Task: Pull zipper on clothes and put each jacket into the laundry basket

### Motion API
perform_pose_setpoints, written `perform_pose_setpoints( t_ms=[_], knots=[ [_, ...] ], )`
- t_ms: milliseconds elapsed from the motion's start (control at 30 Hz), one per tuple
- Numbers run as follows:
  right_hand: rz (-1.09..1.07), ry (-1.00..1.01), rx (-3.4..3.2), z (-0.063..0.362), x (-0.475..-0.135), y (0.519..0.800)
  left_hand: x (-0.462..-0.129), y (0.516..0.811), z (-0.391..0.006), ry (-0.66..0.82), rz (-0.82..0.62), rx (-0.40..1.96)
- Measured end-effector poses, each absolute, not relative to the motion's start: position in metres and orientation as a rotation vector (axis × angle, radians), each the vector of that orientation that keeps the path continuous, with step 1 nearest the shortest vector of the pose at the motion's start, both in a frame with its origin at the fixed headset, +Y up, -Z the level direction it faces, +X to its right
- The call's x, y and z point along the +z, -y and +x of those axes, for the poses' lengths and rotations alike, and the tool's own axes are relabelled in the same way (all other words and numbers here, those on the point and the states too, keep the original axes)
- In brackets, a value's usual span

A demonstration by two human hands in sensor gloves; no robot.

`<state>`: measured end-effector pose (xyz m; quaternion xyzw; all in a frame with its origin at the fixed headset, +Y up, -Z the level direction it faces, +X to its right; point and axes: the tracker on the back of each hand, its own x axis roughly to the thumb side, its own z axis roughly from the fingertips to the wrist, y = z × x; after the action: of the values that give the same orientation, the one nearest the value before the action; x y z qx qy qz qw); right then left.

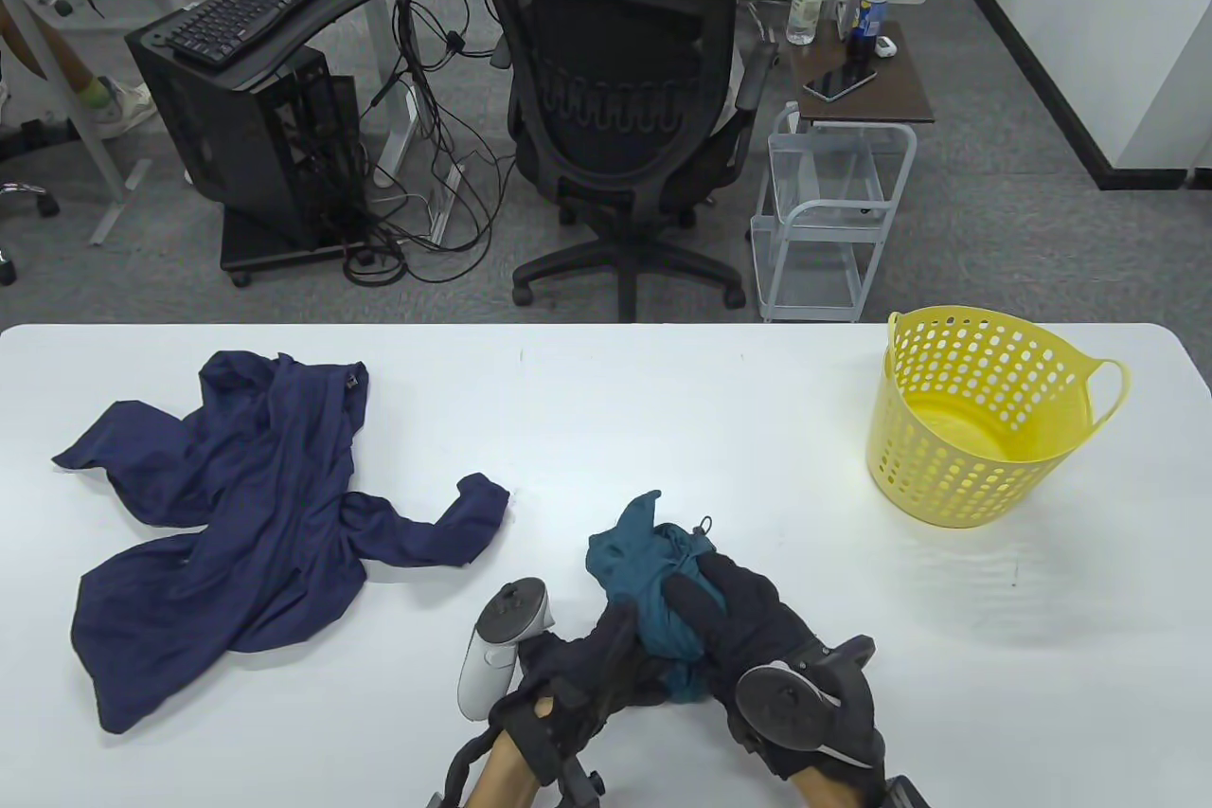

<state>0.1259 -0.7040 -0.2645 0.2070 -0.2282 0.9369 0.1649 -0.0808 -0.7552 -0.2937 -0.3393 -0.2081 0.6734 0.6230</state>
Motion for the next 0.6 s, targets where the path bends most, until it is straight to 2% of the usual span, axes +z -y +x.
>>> perform_pose_setpoints(
  t_ms=[167,233,300,367,500,533,600],
  knots=[
    [0.496,0.688,2.622,0.140,-0.271,0.696,-0.300,0.750,-0.099,0.323,-0.570,1.339],
    [0.439,0.754,2.607,0.152,-0.273,0.683,-0.303,0.745,-0.111,0.260,-0.423,1.180],
    [0.369,0.851,2.593,0.166,-0.272,0.663,-0.304,0.739,-0.122,0.204,-0.286,1.033],
    [0.297,0.951,2.536,0.183,-0.273,0.638,-0.305,0.735,-0.130,0.192,-0.209,0.929],
    [0.130,1.154,2.498,0.225,-0.284,0.583,-0.309,0.734,-0.141,0.153,-0.138,0.749],
    [0.103,1.175,2.499,0.231,-0.286,0.577,-0.310,0.734,-0.142,0.141,-0.128,0.724],
    [-0.033,1.239,2.514,0.259,-0.302,0.551,-0.312,0.736,-0.144,0.107,-0.099,0.632]
  ],
)
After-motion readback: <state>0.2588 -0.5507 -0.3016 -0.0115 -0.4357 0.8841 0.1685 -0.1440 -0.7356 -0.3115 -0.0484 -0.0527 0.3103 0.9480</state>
